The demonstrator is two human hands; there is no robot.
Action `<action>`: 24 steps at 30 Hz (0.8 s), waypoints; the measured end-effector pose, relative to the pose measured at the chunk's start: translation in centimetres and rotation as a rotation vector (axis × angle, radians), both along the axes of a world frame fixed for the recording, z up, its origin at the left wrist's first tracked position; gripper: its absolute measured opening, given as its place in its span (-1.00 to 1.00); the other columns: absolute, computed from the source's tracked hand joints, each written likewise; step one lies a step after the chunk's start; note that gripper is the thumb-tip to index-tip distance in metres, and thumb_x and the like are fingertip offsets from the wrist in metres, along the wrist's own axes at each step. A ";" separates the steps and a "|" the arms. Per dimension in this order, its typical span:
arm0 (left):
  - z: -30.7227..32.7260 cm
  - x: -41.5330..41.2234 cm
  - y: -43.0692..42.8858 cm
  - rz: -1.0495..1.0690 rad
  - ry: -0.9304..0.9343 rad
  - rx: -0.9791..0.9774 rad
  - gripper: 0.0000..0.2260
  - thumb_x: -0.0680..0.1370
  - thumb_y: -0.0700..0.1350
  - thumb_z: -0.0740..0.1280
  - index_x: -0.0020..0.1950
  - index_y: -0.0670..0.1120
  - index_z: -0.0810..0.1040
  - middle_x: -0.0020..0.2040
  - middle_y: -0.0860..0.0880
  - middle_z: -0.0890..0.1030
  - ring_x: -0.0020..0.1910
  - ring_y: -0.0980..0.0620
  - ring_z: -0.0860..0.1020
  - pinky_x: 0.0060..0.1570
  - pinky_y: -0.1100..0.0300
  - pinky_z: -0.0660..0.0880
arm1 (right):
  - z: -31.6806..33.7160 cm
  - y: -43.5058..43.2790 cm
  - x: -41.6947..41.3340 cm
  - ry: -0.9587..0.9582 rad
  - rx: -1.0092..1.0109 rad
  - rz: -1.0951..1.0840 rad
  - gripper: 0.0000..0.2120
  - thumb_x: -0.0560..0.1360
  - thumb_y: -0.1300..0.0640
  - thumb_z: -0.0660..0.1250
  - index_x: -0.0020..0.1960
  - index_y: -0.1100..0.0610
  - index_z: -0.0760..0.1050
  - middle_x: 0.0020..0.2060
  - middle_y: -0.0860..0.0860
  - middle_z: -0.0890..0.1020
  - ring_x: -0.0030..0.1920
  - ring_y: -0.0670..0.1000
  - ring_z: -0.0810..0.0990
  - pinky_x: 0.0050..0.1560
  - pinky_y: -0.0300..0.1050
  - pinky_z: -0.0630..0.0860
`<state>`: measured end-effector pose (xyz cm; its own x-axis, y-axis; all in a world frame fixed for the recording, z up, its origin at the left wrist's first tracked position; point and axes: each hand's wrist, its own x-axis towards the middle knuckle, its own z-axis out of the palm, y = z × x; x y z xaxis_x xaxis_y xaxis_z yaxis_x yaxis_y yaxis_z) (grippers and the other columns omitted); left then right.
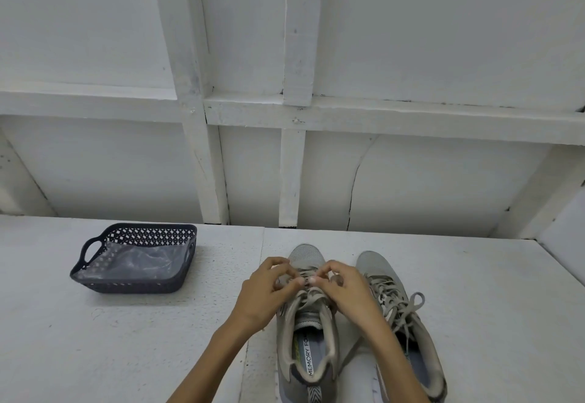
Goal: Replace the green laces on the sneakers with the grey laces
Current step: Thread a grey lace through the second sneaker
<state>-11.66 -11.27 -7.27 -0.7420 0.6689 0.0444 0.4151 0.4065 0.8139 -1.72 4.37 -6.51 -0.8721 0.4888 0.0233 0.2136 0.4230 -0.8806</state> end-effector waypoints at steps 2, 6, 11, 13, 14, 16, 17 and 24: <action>0.4 0.0 0.0 -0.024 -0.053 0.025 -0.93 0.41 0.25 0.38 -0.21 0.31 0.59 0.18 0.28 0.48 0.00 0.18 0.61 0.03 0.13 0.56 | 0.2 0.6 -0.3 -0.087 0.104 0.037 -0.94 0.46 0.19 0.43 -0.19 0.14 0.65 -0.45 -0.01 0.59 -0.48 -0.20 0.36 -0.37 -0.27 0.31; 0.5 -0.3 0.1 -0.017 -0.116 0.061 -0.79 0.43 0.02 0.49 -0.34 0.31 0.62 0.15 0.22 0.57 -0.04 0.13 0.64 0.03 0.04 0.59 | 1.0 0.9 -0.6 -0.183 0.192 0.069 -0.92 0.43 0.27 0.40 -0.21 0.20 0.67 -0.58 -0.11 0.47 -0.52 -0.16 0.33 -0.38 -0.18 0.39; 1.0 -0.6 0.4 -0.010 -0.166 -0.005 -0.87 0.41 -0.08 0.52 -0.34 0.05 0.66 0.09 0.20 0.60 -0.08 0.10 0.66 0.05 0.00 0.59 | 1.5 0.8 -1.2 -0.285 0.326 0.095 -0.90 0.45 0.25 0.33 -0.16 0.25 0.61 -0.33 0.07 0.58 -0.33 -0.01 0.47 -0.32 -0.14 0.34; 1.3 -0.6 0.5 -0.039 -0.134 -0.067 -0.84 0.45 -0.12 0.47 -0.33 0.01 0.60 0.08 0.22 0.58 -0.06 0.12 0.64 0.08 0.04 0.57 | 1.4 0.4 -1.4 -0.319 0.354 0.133 -0.88 0.49 0.22 0.27 -0.12 0.27 0.54 -0.24 0.11 0.59 -0.22 0.06 0.51 -0.29 -0.11 0.32; 1.4 -0.5 0.6 -0.056 -0.102 -0.097 -0.85 0.48 -0.11 0.44 -0.30 -0.01 0.58 0.09 0.23 0.56 -0.05 0.14 0.63 0.09 0.08 0.55 | 1.3 0.1 -1.4 -0.315 0.339 0.141 -0.88 0.52 0.19 0.24 -0.13 0.24 0.49 -0.25 0.07 0.56 -0.22 0.04 0.48 -0.28 -0.11 0.31; 1.4 -0.2 0.6 -0.064 -0.001 -0.153 -0.86 0.54 -0.06 0.34 -0.20 -0.06 0.56 0.15 0.24 0.51 -0.06 0.20 0.62 0.06 0.18 0.50 | 0.7 -0.4 -1.1 -0.267 0.225 0.109 -0.87 0.55 0.15 0.21 -0.16 0.15 0.41 -0.29 -0.01 0.48 -0.25 -0.03 0.41 -0.27 -0.13 0.28; 1.1 0.0 0.6 -0.053 0.040 -0.164 -0.84 0.56 -0.04 0.29 -0.17 -0.07 0.54 0.17 0.24 0.49 -0.07 0.21 0.61 0.02 0.21 0.46 | 0.4 -0.5 -0.7 -0.228 0.135 0.065 -0.86 0.56 0.14 0.22 -0.17 0.13 0.39 -0.30 -0.02 0.47 -0.27 -0.04 0.39 -0.26 -0.13 0.28; -0.3 0.7 -0.3 0.065 -0.018 -0.039 -0.83 0.61 0.00 0.21 -0.14 0.00 0.49 0.16 0.22 0.49 -0.08 0.26 0.58 -0.07 0.32 0.38 | -0.7 -0.6 0.6 -0.039 -0.265 -0.164 -0.81 0.58 0.12 0.26 -0.20 0.14 0.41 -0.42 -0.03 0.39 -0.43 -0.10 0.31 -0.39 -0.24 0.25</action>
<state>-10.91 -11.58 -7.60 -0.7843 0.6204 0.0058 0.3726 0.4635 0.8039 -1.16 3.75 -7.22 -0.7790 0.6074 -0.1557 0.2957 0.1368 -0.9454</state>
